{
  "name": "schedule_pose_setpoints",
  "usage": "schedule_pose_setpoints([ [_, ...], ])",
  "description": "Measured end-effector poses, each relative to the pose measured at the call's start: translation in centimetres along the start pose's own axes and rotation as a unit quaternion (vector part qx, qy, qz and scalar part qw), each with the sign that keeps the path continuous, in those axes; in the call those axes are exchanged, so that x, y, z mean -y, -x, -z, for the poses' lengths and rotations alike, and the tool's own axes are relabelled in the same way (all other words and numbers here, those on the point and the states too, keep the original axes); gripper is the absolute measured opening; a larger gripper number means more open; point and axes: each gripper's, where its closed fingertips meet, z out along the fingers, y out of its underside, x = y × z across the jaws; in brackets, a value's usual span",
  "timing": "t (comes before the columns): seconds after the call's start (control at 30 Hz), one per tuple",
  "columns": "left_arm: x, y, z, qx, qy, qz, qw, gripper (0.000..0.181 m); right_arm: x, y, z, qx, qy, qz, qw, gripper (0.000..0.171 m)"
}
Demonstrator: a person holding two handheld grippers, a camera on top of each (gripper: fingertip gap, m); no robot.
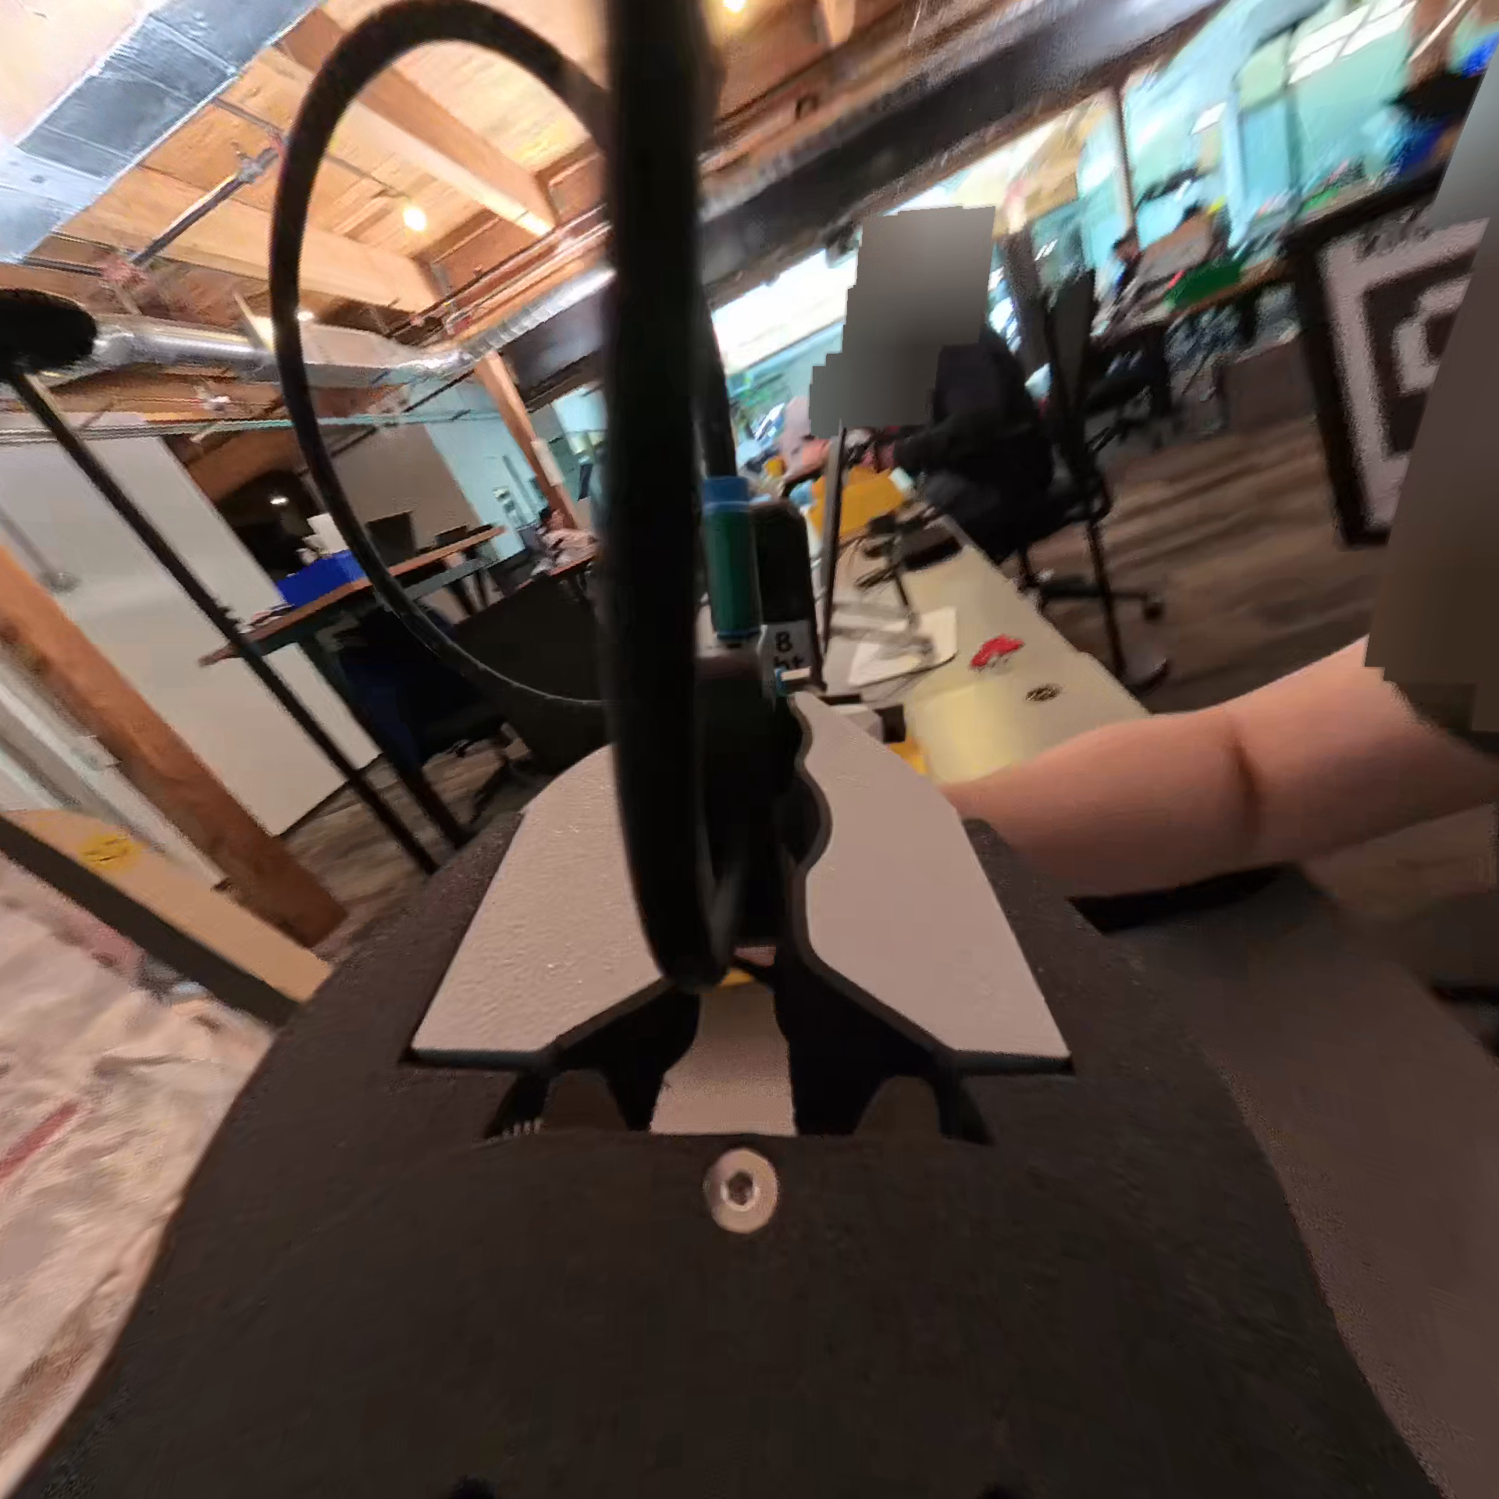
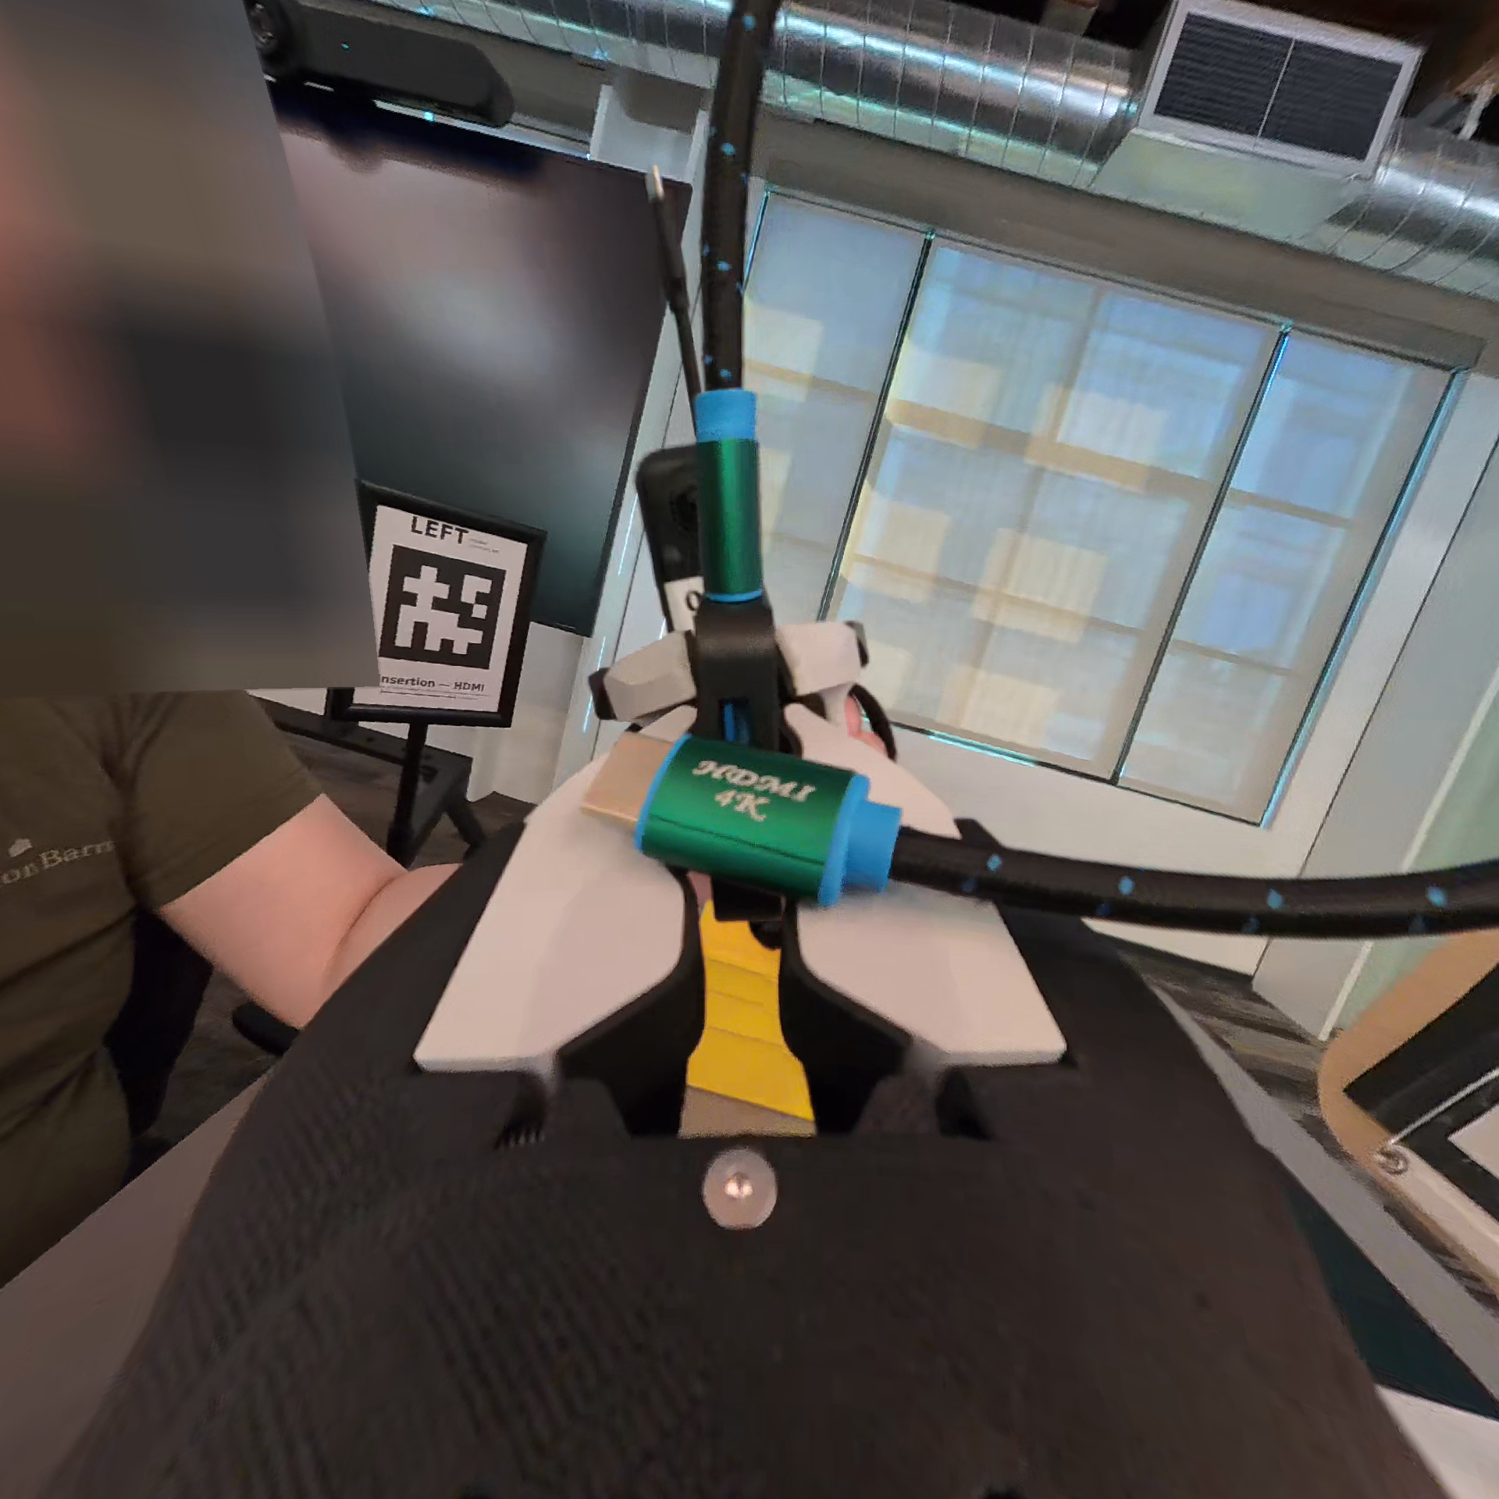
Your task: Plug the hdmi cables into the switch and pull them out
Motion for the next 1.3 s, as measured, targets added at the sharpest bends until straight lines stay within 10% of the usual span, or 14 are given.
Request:
schedule_pose_setpoints([
  [0.5,-2.4,2.9,3.5,0.103,0.141,-0.181,0.968,0.013,-1.2,-2.1,3.7,-0.098,0.29,0.326,0.894,0.018],
  [0.73,-4.4,5.1,4.7,0.167,0.227,-0.269,0.921,0.013,1.1,-2.0,4.3,-0.116,0.278,0.241,0.923,0.015],
  [0.93,-5.3,5.3,3.9,0.186,0.271,-0.348,0.878,0.013,-0.3,-4.2,3.4,-0.178,0.274,0.107,0.939,0.045],
  [1.3,-5.3,4.4,2.7,0.178,0.283,-0.403,0.852,0.014,-2.1,-4.2,2.1,-0.189,0.306,0.241,0.901,0.034],
])
